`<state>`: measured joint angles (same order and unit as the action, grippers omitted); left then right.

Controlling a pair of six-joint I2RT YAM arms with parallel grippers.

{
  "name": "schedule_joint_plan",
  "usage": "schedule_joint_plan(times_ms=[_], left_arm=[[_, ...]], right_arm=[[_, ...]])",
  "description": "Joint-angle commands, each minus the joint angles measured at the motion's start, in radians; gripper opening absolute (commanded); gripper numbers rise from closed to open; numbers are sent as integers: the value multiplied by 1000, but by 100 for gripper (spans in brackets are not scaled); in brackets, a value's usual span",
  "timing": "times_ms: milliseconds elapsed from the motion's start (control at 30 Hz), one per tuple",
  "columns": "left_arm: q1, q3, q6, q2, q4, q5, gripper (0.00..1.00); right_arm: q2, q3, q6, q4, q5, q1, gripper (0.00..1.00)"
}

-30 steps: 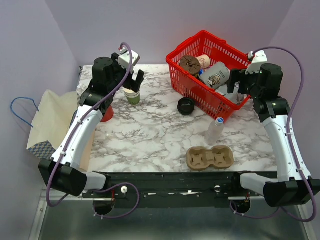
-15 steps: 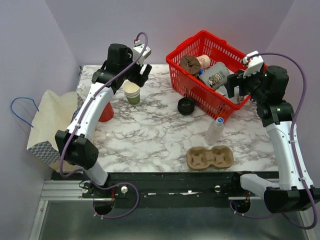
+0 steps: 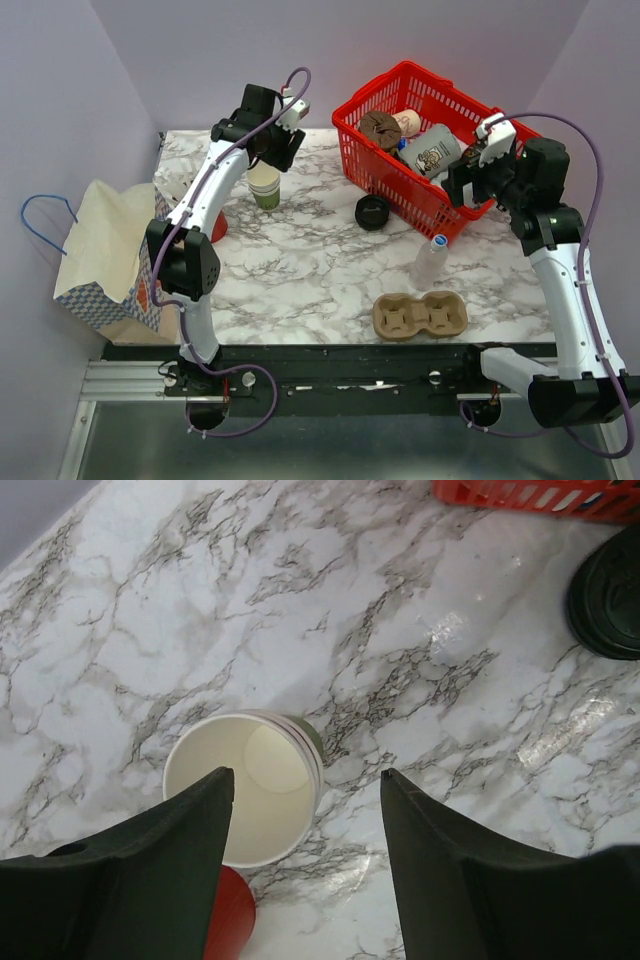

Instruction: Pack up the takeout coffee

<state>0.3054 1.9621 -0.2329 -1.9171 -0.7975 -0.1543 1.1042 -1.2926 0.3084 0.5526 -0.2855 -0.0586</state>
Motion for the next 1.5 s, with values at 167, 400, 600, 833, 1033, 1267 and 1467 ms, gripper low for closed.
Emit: schedule_joint_plan(times_ms=[167,400,600,833,1033,1267,1467], left_arm=[[1,61,52,-54,-160,114,68],[1,37,43,-85,-175,119,60],[-3,58,35,-120,-195,114,52],[-15,80,26,-149,-194,108,45],[-15,95,32,-157,-193,98,35],[-15,100,30,-151,-192,94,20],[-17,103,26,-148,-200,107,9]], right_arm=[[45,-48,15,98,-96,3,99],[63,-57,11,101,-113,2,99],[56,-36,12,96,-113,3,99],[42,-14,9,86,-109,3,99],[32,1,9,81,-106,2,99],[34,13,8,73,-106,3,99],[34,18,5,64,-110,3,99]])
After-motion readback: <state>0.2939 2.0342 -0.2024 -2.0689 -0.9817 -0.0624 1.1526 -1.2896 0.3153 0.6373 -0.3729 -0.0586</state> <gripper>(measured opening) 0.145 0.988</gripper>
